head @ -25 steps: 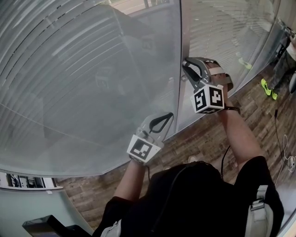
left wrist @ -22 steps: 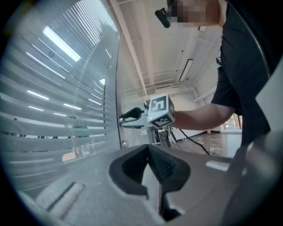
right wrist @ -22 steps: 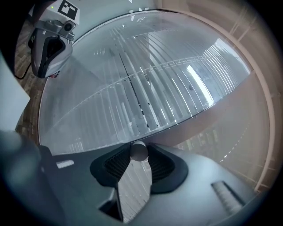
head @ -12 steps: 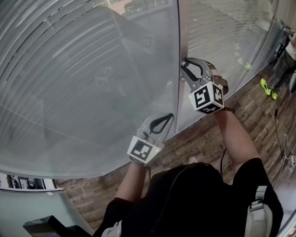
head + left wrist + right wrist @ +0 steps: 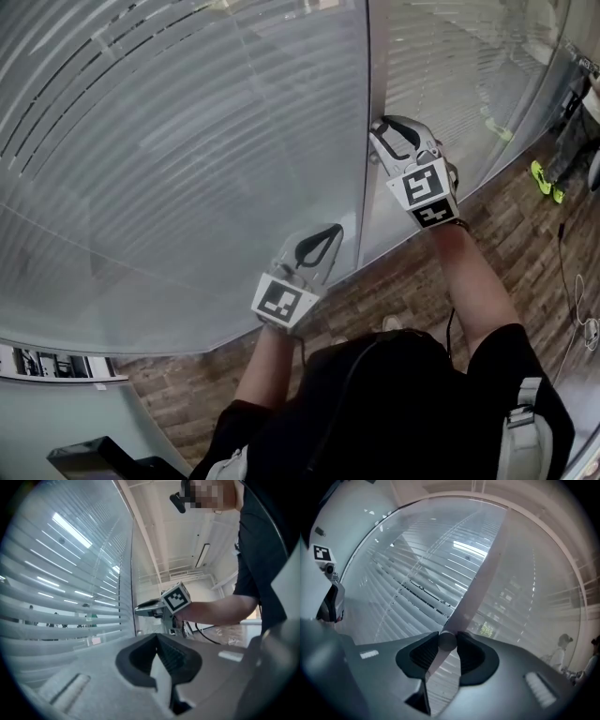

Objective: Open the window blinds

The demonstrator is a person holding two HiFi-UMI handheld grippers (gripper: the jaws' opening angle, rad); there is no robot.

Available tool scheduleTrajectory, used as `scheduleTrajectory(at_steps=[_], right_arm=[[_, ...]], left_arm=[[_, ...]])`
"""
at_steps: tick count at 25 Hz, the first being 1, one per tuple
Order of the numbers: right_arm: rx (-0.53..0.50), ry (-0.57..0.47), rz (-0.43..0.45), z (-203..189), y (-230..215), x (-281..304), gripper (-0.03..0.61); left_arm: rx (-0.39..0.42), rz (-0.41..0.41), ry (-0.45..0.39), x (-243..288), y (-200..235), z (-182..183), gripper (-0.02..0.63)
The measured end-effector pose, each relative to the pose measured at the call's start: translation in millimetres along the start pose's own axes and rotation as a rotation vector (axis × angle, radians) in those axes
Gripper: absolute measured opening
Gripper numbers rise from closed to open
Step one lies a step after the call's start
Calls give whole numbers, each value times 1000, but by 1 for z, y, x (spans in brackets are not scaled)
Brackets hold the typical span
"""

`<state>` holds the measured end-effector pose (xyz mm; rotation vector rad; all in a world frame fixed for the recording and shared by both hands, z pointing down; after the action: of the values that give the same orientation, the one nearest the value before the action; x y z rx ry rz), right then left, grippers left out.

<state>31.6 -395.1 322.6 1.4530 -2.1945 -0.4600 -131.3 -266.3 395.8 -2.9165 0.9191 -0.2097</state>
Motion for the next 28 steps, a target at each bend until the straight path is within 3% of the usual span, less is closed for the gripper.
scheduleTrajectory(at_steps=[5, 13, 19, 28], right_arm=[[264, -39, 57, -12, -10, 4, 127], [573, -83, 97, -15, -13, 3, 127], [744, -119, 113, -15, -14, 1, 129], [875, -135, 141, -16, -14, 0, 129]], left_arm=[[-5, 7, 1, 0, 2, 0, 5], [-4, 6, -4, 0, 2, 0, 5], [4, -2, -11, 0, 2, 1, 5], [-1, -21, -12, 4, -2, 1, 5]])
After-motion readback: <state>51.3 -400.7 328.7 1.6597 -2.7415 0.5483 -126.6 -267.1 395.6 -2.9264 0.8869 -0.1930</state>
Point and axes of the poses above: the fingertips, and each gripper's own axes: x forward along the fingers, y to its left, z out of its top, the point moved 6 cm from there along -x, backward along the fingers, and after that the axes turned 7 degrees about y, right-handed, at the moved point
